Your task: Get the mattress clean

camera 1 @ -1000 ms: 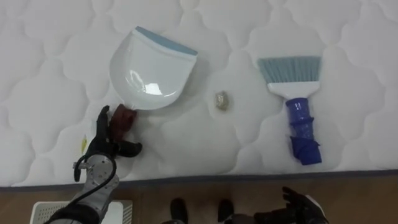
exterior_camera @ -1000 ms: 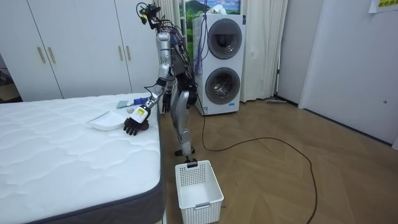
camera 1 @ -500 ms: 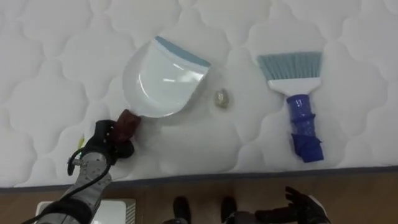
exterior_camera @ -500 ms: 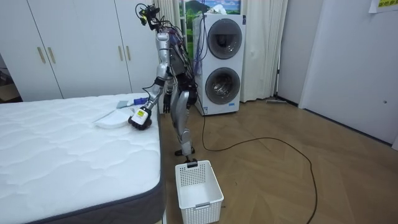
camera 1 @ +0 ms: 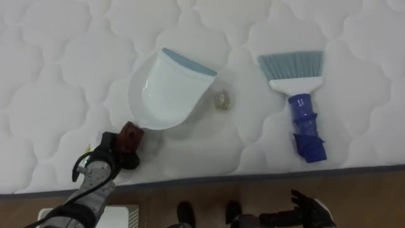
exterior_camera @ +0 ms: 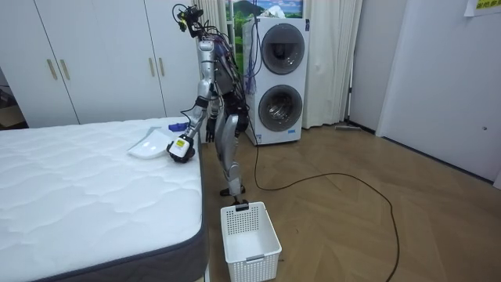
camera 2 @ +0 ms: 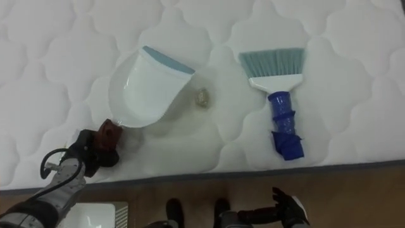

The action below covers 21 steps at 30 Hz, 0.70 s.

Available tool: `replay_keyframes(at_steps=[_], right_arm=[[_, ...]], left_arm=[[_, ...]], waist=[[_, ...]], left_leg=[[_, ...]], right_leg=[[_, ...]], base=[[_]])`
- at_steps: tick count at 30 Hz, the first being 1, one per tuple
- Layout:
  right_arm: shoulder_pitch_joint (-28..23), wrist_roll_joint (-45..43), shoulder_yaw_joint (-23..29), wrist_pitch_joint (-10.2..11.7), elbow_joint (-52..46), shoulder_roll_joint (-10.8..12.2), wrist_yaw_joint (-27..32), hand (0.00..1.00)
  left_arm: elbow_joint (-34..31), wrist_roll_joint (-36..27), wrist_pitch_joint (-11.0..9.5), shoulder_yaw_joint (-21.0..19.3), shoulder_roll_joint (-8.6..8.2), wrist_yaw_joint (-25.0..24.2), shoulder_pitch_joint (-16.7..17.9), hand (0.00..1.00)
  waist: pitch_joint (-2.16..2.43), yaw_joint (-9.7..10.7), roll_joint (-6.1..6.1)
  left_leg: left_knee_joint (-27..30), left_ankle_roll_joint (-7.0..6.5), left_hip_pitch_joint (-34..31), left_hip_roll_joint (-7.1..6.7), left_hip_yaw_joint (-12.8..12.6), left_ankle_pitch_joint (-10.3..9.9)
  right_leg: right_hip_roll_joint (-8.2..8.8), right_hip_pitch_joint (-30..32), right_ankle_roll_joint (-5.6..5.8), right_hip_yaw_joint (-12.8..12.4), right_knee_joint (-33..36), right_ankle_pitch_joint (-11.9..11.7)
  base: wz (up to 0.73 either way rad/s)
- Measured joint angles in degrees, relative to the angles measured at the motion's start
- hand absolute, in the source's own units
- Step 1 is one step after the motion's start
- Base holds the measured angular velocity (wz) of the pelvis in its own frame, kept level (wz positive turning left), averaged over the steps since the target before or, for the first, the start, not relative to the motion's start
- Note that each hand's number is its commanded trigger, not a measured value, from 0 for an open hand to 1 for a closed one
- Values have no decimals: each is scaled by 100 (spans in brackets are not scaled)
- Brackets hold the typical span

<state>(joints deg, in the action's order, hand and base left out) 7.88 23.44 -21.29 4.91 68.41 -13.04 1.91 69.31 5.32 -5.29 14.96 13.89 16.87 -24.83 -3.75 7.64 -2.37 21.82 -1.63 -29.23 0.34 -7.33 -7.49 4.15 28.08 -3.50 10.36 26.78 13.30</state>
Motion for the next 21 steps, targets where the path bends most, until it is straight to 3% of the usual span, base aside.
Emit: replay_keyframes(at_steps=[16,21], right_arm=[[0,76,14,2,47,-15,-128,0],[-12,73,75,18,51,-25,-133,0]], left_arm=[[3,1118,-7,-158,20,576,0,100],[-152,1905,-11,-216,226,951,30,100]], waist=[[1,-30,-7],[4,-39,-22]], left_leg=[[53,0,-12,23,-1,0],[115,0,-48,38,11,-1]], right_leg=[[-10,-21,-5,23,14,-2],[-12,-20,-12,63,8,1]], base=[[0],[3]])
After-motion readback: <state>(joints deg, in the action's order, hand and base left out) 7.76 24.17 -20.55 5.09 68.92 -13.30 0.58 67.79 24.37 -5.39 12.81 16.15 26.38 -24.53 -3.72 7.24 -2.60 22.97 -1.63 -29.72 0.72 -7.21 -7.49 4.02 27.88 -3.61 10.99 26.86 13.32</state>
